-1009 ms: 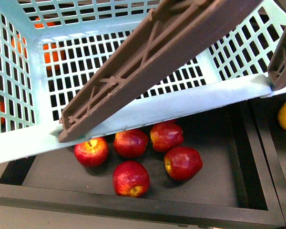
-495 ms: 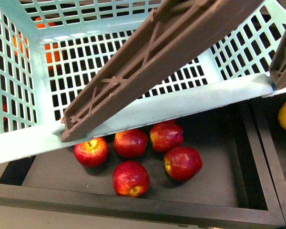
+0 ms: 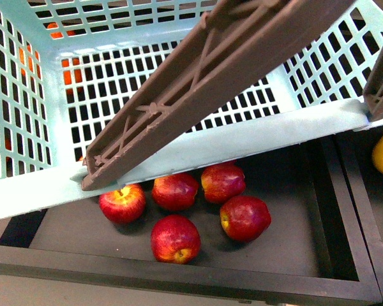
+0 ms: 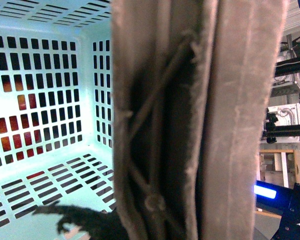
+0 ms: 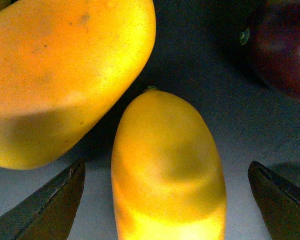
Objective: Pick mango and avocado into basket
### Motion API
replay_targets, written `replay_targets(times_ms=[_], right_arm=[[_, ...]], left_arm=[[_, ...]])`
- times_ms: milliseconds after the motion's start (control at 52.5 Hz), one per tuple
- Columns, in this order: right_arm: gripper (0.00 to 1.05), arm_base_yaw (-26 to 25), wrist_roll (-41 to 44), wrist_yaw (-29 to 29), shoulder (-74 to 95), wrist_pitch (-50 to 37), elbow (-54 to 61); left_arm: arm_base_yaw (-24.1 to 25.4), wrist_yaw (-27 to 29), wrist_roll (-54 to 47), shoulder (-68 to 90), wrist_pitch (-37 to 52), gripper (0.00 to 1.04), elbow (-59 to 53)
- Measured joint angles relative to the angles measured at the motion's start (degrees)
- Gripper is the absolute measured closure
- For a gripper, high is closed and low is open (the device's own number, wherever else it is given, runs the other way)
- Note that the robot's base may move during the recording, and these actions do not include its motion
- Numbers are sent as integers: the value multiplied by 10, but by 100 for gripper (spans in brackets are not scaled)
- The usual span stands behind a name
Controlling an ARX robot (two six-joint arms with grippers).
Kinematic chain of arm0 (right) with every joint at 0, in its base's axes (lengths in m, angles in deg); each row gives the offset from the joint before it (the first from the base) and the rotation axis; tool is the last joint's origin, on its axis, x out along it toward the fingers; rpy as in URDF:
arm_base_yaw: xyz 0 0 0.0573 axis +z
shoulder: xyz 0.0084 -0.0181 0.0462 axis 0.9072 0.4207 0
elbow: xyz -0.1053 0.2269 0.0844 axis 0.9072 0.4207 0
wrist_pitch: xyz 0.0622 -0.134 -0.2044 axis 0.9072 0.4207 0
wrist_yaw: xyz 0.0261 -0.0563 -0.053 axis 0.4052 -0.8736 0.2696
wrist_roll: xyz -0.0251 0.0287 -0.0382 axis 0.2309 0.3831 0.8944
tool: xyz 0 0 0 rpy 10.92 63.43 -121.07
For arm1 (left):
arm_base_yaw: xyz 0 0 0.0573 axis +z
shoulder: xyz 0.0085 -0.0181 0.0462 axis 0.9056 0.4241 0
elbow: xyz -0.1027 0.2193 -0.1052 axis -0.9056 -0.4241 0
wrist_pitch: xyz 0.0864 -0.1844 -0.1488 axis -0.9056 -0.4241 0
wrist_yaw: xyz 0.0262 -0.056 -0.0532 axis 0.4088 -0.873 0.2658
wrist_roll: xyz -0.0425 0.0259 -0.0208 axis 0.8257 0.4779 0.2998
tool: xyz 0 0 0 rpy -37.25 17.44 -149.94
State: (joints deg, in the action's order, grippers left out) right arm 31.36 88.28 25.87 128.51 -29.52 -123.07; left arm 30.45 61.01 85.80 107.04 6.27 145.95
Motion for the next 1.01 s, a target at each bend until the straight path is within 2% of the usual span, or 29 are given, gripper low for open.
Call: replay_targets(times_ms=[761,1009], right_arm=[[9,6,-14,-14,45,29,-58],[45,1,-17,-14,48,29,-57]], left_arm=[[0,0,0,0,0,91,0],[0,0,0,0,0,91,0]])
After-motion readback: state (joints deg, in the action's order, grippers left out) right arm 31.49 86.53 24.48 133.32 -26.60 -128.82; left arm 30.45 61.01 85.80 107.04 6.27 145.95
